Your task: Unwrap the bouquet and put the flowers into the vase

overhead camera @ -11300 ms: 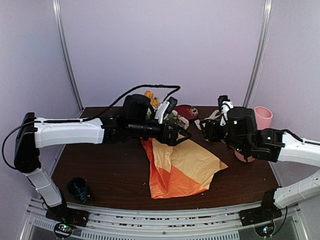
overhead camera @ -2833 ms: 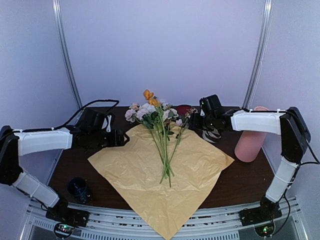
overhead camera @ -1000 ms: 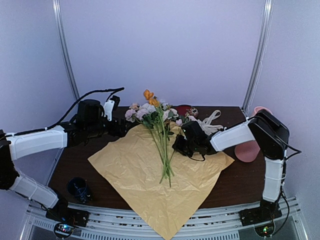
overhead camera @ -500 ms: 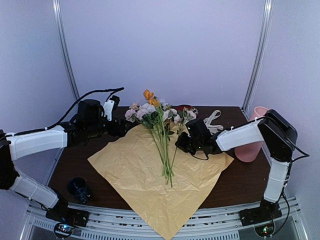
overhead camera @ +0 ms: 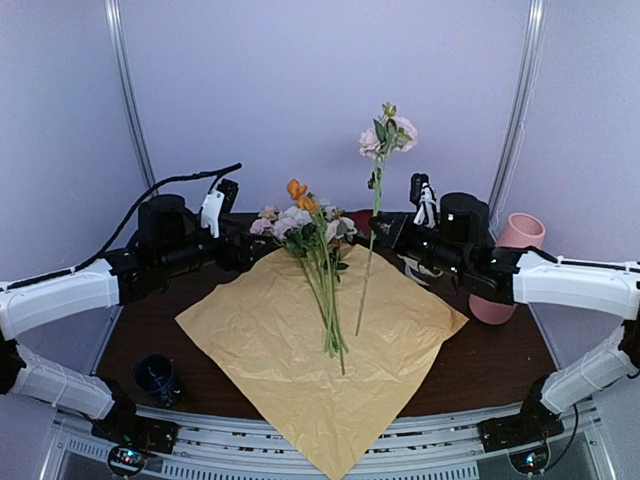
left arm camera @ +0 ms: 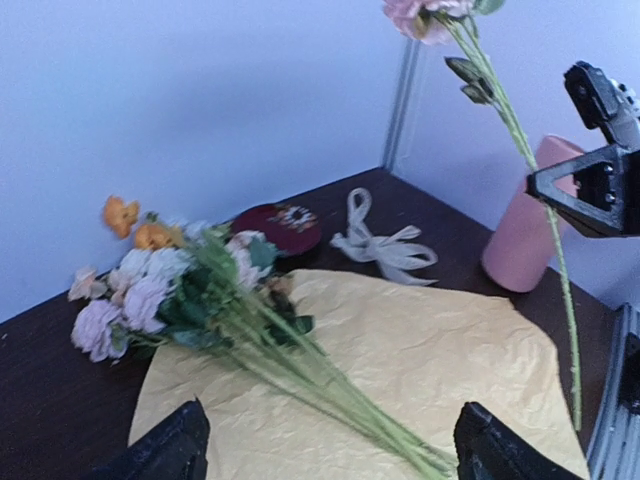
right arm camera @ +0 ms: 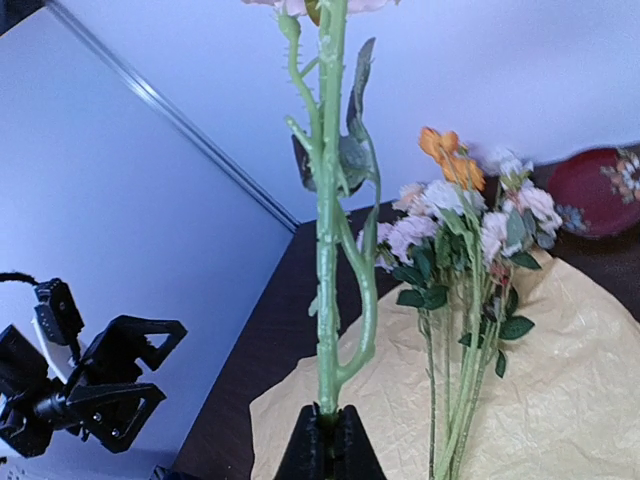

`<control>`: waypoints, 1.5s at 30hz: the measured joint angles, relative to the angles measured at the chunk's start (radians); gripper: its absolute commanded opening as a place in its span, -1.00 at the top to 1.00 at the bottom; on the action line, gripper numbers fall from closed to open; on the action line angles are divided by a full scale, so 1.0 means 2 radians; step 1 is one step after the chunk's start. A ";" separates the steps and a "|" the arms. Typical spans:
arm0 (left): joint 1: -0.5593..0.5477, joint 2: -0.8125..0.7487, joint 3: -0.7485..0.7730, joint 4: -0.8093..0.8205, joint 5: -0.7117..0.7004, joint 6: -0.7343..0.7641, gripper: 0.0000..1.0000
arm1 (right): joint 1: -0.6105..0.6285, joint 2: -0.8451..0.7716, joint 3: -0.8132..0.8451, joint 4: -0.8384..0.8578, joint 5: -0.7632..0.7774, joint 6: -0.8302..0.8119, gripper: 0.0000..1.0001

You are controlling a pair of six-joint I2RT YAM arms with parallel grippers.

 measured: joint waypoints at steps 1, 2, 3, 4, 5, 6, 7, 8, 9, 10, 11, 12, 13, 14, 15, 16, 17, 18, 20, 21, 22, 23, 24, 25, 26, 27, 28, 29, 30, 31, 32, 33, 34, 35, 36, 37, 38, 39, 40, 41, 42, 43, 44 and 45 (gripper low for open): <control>-0.016 -0.007 0.000 0.010 0.011 0.001 -0.74 | 0.009 -0.020 -0.005 0.005 0.004 -0.018 1.00; -0.033 -0.013 0.001 0.020 0.024 0.001 -0.73 | 0.021 -0.042 -0.010 0.009 0.008 -0.036 1.00; -0.047 -0.015 0.002 0.028 0.036 0.001 -0.72 | 0.033 -0.063 -0.014 0.016 0.013 -0.056 1.00; -0.062 -0.016 0.005 0.036 0.051 0.000 -0.72 | 0.044 -0.083 -0.016 0.023 0.019 -0.075 1.00; -0.075 -0.015 0.009 0.045 0.067 0.000 -0.72 | 0.055 -0.098 -0.018 0.033 0.022 -0.091 1.00; -0.088 -0.013 0.012 0.054 0.077 -0.002 -0.72 | 0.063 -0.110 -0.020 0.041 0.024 -0.104 1.00; -0.104 -0.009 0.018 0.063 0.091 -0.003 -0.72 | 0.072 -0.123 -0.025 0.056 0.028 -0.120 1.00; -0.118 -0.003 0.024 0.072 0.100 -0.004 -0.72 | 0.080 -0.135 -0.032 0.075 0.032 -0.133 1.00; -0.132 0.003 0.031 0.080 0.109 -0.005 -0.72 | 0.086 -0.142 -0.038 0.087 0.035 -0.141 1.00; -0.146 0.011 0.040 0.086 0.117 -0.005 -0.72 | 0.095 -0.150 -0.045 0.103 0.039 -0.153 1.00; -0.157 0.019 0.048 0.090 0.124 -0.006 -0.72 | 0.103 -0.154 -0.051 0.115 0.044 -0.163 1.00; -0.168 0.028 0.057 0.096 0.131 -0.008 -0.72 | 0.112 -0.157 -0.055 0.128 0.050 -0.174 1.00; -0.178 0.036 0.065 0.102 0.141 -0.011 -0.72 | 0.115 -0.156 -0.056 0.136 0.053 -0.181 1.00; -0.184 0.042 0.068 0.110 0.148 -0.014 -0.72 | 0.128 -0.156 -0.058 0.144 0.055 -0.188 1.00; -0.187 0.047 0.071 0.115 0.157 -0.018 -0.72 | 0.139 -0.156 -0.059 0.152 0.058 -0.195 1.00; -0.188 0.052 0.073 0.121 0.165 -0.022 -0.72 | 0.150 -0.155 -0.061 0.162 0.060 -0.203 1.00; -0.188 0.057 0.076 0.125 0.172 -0.026 -0.71 | 0.158 -0.154 -0.061 0.169 0.061 -0.208 1.00; -0.188 0.061 0.078 0.128 0.178 -0.027 -0.69 | 0.165 -0.151 -0.061 0.178 0.062 -0.213 1.00; -0.190 0.073 0.086 0.131 0.191 -0.032 -0.64 | 0.176 -0.146 -0.061 0.191 0.061 -0.220 1.00; -0.190 0.078 0.091 0.131 0.196 -0.033 -0.61 | 0.178 -0.144 -0.061 0.195 0.061 -0.222 1.00; -0.191 0.082 0.094 0.132 0.201 -0.033 -0.57 | 0.179 -0.141 -0.061 0.198 0.061 -0.223 1.00; -0.192 0.086 0.097 0.131 0.205 -0.033 -0.53 | 0.179 -0.138 -0.061 0.200 0.061 -0.224 1.00; -0.194 0.090 0.100 0.131 0.211 -0.033 -0.49 | 0.179 -0.135 -0.061 0.201 0.060 -0.224 1.00; -0.195 0.092 0.100 0.131 0.214 -0.034 -0.44 | 0.179 -0.133 -0.061 0.202 0.059 -0.224 1.00; -0.196 0.094 0.100 0.131 0.219 -0.033 -0.39 | 0.179 -0.131 -0.060 0.202 0.057 -0.224 1.00; -0.196 0.097 0.100 0.130 0.224 -0.032 -0.33 | 0.179 -0.128 -0.060 0.202 0.055 -0.224 1.00; -0.197 0.100 0.100 0.130 0.229 -0.031 -0.27 | 0.179 -0.127 -0.060 0.201 0.052 -0.224 1.00; -0.197 0.102 0.101 0.129 0.234 -0.030 -0.21 | 0.179 -0.125 -0.060 0.200 0.050 -0.224 1.00; -0.197 0.105 0.101 0.127 0.238 -0.030 -0.14 | 0.179 -0.125 -0.059 0.199 0.047 -0.224 1.00; -0.197 0.107 0.102 0.125 0.242 -0.029 -0.10 | 0.179 -0.125 -0.059 0.198 0.044 -0.224 1.00; -0.197 0.110 0.105 0.121 0.246 -0.027 -0.06 | 0.179 -0.125 -0.059 0.198 0.043 -0.224 1.00; -0.197 0.113 0.108 0.119 0.248 -0.026 -0.03 | 0.179 -0.125 -0.059 0.198 0.041 -0.224 1.00; -0.197 0.115 0.109 0.118 0.250 -0.025 -0.01 | 0.179 -0.125 -0.059 0.198 0.040 -0.224 1.00; -0.197 0.117 0.110 0.117 0.252 -0.024 0.02 | 0.180 -0.125 -0.059 0.198 0.038 -0.224 1.00; -0.197 0.118 0.111 0.115 0.253 -0.023 0.06 | 0.180 -0.125 -0.059 0.198 0.038 -0.224 1.00; -0.197 0.120 0.113 0.111 0.255 -0.023 0.11 | 0.180 -0.125 -0.059 0.198 0.038 -0.224 1.00; -0.197 0.121 0.113 0.110 0.256 -0.023 0.18 | 0.180 -0.125 -0.059 0.198 0.037 -0.224 1.00; -0.197 0.123 0.114 0.109 0.257 -0.023 0.28 | 0.180 -0.125 -0.059 0.197 0.037 -0.224 1.00; -0.197 0.124 0.114 0.107 0.258 -0.022 0.41 | 0.180 -0.125 -0.059 0.197 0.037 -0.224 1.00; -0.197 0.126 0.114 0.107 0.260 -0.022 0.54 | 0.180 -0.125 -0.059 0.197 0.037 -0.224 1.00; -0.197 0.127 0.114 0.105 0.261 -0.023 0.66 | 0.180 -0.125 -0.059 0.197 0.037 -0.224 1.00; -0.197 0.128 0.114 0.105 0.262 -0.023 0.79 | 0.180 -0.125 -0.059 0.197 0.037 -0.224 1.00; -0.198 0.129 0.114 0.105 0.264 -0.022 0.89 | 0.180 -0.125 -0.059 0.197 0.037 -0.224 1.00; -0.198 0.130 0.114 0.104 0.264 -0.021 1.00 | 0.180 -0.125 -0.059 0.196 0.037 -0.224 1.00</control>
